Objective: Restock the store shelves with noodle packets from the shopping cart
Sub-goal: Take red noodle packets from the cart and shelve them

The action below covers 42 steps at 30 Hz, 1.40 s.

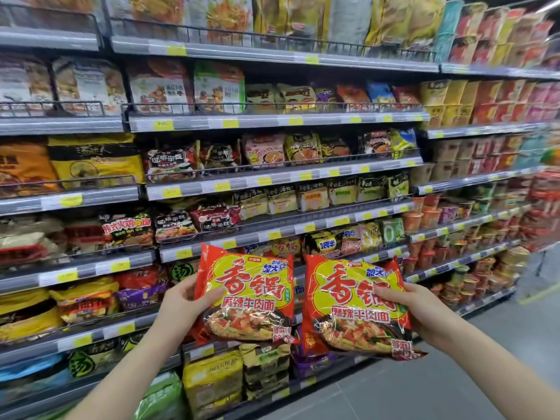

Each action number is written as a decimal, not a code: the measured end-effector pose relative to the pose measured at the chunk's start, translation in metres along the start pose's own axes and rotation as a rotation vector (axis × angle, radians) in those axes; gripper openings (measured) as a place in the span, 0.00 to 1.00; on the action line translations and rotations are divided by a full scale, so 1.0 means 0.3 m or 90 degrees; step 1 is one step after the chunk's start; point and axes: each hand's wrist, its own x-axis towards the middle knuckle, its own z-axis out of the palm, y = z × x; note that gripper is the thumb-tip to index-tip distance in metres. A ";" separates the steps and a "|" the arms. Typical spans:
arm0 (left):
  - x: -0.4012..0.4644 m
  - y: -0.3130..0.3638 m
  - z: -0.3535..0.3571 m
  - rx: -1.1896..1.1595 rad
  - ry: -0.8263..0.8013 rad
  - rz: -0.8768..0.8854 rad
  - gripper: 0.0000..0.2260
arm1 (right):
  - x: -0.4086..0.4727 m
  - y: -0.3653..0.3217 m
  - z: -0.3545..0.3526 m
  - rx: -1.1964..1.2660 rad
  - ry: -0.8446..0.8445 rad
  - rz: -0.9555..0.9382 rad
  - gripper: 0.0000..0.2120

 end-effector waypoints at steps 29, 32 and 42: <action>0.835 -0.138 0.181 -0.038 0.017 -0.016 0.38 | 0.930 -0.181 -0.087 -0.004 -0.033 -0.026 0.49; 0.898 -0.161 0.179 -0.034 0.028 -0.009 0.39 | 0.998 -0.195 -0.066 -0.012 -0.048 -0.034 0.31; 1.047 -0.312 0.174 -0.028 0.051 0.010 0.31 | 1.295 -0.121 -0.047 -0.035 -0.084 0.009 0.36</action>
